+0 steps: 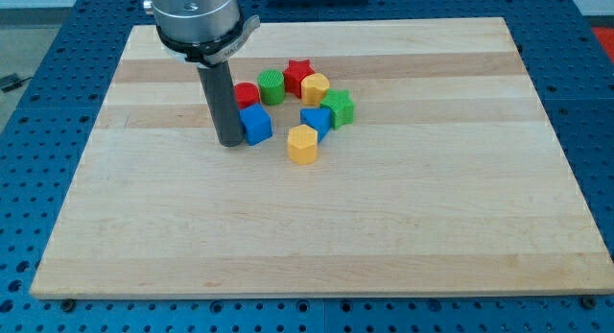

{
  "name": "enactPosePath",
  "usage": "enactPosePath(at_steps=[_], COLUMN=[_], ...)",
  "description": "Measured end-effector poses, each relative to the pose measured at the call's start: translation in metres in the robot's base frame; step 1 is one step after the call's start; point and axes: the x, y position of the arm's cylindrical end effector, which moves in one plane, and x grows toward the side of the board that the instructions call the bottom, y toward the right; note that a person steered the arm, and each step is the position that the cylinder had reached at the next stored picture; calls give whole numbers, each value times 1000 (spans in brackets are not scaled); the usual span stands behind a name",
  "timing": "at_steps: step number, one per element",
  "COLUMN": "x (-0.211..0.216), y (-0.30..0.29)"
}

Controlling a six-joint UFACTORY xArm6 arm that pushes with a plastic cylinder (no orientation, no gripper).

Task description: Move the yellow hexagon close to the blue triangle

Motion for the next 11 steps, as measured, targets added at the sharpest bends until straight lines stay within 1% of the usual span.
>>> enactPosePath(at_steps=[1,2,3,4,5,7,9,10,11], x=[4,53,93,94,75,47,37,41,80], y=[-6,-5,53,123,129,112,78,78,80])
